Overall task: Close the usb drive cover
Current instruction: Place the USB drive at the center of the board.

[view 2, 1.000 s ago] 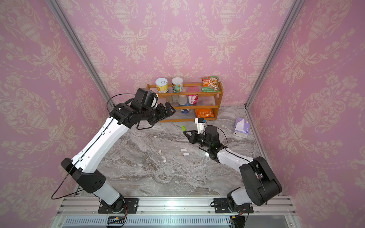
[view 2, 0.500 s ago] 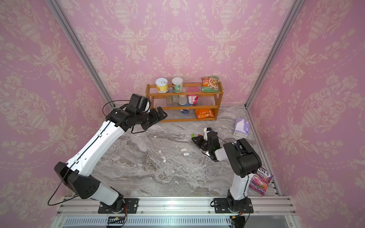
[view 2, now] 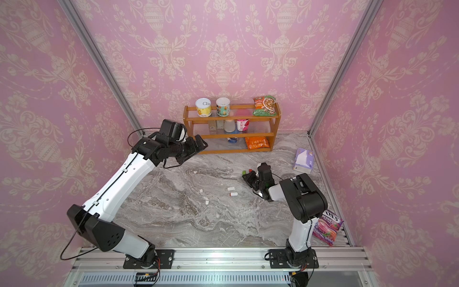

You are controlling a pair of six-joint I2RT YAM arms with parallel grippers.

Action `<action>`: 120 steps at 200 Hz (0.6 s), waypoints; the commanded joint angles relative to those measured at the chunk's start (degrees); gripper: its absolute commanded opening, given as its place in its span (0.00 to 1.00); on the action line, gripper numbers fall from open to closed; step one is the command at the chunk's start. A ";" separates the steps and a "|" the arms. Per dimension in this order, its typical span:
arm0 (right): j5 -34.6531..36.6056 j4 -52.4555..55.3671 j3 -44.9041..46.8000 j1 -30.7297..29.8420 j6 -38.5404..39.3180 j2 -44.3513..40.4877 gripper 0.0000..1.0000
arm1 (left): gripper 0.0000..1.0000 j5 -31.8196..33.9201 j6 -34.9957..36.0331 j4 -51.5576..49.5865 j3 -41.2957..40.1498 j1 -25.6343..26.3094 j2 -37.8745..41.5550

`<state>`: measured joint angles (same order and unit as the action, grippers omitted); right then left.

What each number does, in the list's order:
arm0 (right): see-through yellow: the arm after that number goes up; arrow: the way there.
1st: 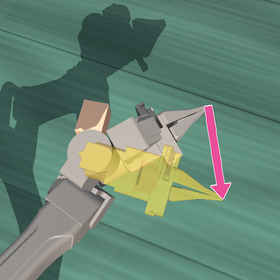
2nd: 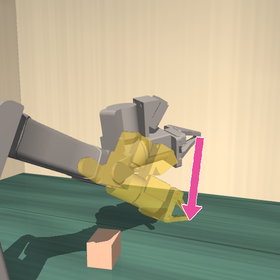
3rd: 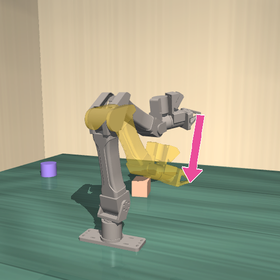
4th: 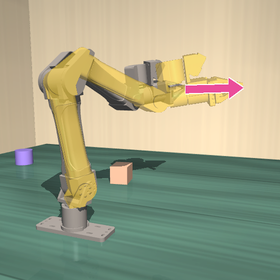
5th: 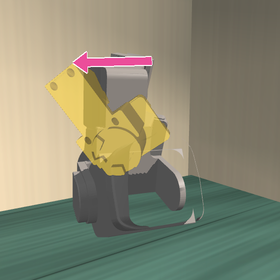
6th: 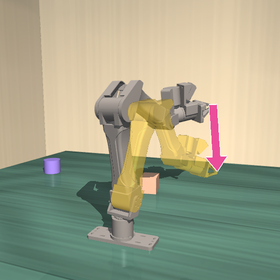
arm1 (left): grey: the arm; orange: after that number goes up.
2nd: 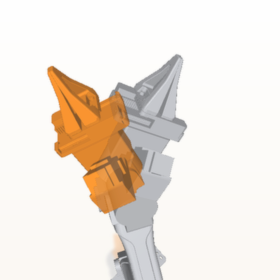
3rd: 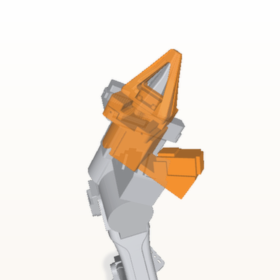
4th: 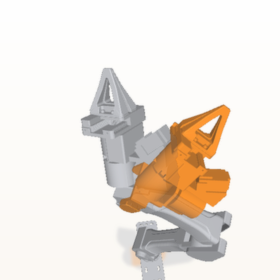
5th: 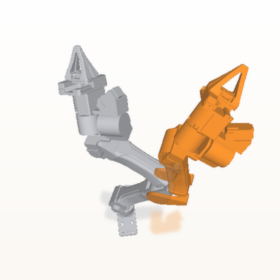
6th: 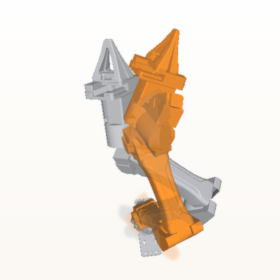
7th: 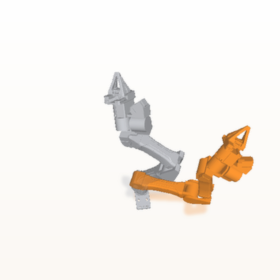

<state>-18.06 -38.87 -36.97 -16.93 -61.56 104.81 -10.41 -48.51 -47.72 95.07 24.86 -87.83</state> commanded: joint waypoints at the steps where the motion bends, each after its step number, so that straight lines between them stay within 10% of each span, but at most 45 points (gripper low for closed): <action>1: 2.85 5.54 -0.48 -0.46 -0.03 -1.46 0.10 | 0.99 -1.78 0.31 0.42 -1.40 -0.93 1.57; 120: 4.88 17.08 -1.19 -1.14 2.60 -9.45 0.49 | 0.99 -2.64 -0.53 1.99 -4.29 -2.45 3.65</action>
<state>-15.86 -29.26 -38.63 -17.30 -61.41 100.38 -11.73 -48.56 -46.28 91.64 22.92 -85.58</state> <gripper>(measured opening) 0.487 0.990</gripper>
